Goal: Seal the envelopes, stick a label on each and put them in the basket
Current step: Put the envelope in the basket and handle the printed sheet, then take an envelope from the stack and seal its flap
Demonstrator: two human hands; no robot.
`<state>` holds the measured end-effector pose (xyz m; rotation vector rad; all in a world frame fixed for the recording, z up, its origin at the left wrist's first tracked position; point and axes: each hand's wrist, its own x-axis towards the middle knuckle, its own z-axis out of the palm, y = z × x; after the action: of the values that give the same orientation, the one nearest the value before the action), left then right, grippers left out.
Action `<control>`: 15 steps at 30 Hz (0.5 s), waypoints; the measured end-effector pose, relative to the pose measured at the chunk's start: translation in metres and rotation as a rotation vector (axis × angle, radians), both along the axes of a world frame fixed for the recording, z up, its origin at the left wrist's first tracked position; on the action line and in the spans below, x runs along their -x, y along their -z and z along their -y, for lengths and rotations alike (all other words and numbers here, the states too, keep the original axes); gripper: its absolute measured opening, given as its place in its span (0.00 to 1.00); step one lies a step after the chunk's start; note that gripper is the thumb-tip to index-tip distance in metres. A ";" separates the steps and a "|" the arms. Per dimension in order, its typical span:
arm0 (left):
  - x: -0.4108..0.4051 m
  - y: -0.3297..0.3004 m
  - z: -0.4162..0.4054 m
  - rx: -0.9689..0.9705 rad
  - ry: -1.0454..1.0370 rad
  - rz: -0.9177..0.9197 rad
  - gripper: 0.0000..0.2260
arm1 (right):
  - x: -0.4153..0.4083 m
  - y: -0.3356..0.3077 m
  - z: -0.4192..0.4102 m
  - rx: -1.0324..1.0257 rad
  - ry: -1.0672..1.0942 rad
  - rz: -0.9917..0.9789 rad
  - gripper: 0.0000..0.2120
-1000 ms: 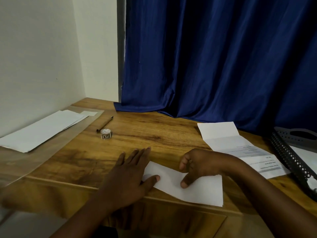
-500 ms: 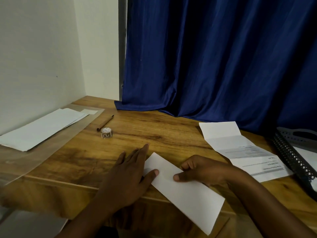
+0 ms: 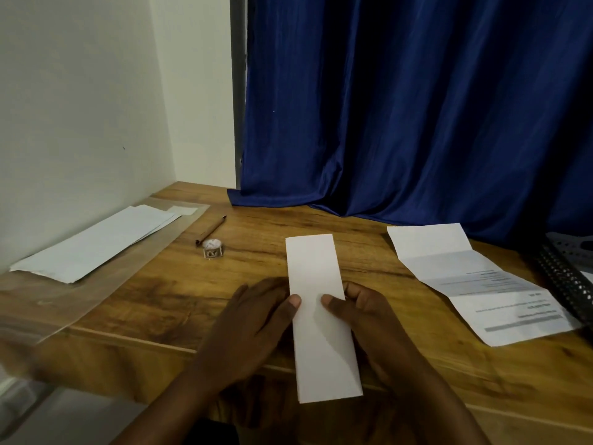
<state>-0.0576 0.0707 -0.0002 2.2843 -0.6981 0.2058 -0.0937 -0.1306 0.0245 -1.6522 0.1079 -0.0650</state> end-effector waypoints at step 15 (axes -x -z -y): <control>0.000 -0.017 -0.013 0.360 0.055 -0.204 0.13 | 0.006 0.008 -0.006 0.074 0.063 0.083 0.02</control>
<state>-0.0573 0.0835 0.0172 1.9083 -0.5662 0.0641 -0.0997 -0.1242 0.0168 -1.7174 0.0953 -0.1872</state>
